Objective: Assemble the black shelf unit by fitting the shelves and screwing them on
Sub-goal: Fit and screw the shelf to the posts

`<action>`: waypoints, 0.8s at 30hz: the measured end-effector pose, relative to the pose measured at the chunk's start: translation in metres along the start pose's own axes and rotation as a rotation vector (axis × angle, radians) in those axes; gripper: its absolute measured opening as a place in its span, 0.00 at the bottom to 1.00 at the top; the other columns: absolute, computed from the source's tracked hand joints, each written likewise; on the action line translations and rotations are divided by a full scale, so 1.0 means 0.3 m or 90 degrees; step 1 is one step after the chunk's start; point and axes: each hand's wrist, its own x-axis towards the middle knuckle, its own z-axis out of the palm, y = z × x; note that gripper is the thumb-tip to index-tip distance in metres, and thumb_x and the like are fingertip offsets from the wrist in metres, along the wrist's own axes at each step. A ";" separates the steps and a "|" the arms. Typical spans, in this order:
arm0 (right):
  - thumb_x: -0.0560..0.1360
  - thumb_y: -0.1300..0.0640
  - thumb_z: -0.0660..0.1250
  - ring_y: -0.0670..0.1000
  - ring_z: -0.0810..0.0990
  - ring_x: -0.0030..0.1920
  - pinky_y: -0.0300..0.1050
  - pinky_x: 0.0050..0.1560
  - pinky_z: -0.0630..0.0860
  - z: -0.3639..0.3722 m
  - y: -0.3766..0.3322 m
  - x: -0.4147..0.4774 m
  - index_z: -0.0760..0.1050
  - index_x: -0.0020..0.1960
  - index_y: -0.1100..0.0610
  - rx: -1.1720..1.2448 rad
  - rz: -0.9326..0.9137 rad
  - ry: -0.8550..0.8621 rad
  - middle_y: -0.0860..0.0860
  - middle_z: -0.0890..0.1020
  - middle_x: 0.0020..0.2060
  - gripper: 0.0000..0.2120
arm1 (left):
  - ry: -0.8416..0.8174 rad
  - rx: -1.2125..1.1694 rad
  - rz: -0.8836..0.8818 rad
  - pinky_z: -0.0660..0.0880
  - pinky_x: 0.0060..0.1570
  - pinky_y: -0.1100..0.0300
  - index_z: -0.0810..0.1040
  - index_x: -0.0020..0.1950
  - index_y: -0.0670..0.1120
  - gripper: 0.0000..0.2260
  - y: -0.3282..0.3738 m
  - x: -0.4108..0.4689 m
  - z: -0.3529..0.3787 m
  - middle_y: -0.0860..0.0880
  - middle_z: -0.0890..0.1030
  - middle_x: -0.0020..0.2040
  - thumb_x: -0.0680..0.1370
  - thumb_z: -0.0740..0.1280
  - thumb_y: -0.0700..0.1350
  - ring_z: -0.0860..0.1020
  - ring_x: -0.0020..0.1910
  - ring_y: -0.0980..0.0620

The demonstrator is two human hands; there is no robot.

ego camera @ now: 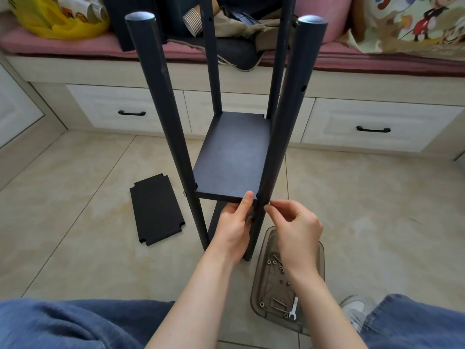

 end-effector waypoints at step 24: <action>0.73 0.59 0.75 0.40 0.82 0.41 0.30 0.41 0.75 -0.012 0.028 0.054 0.82 0.42 0.50 0.043 0.097 -0.065 0.44 0.85 0.37 0.05 | 0.017 0.043 0.028 0.78 0.50 0.65 0.79 0.63 0.44 0.16 0.007 -0.026 0.003 0.47 0.86 0.56 0.77 0.71 0.49 0.84 0.57 0.50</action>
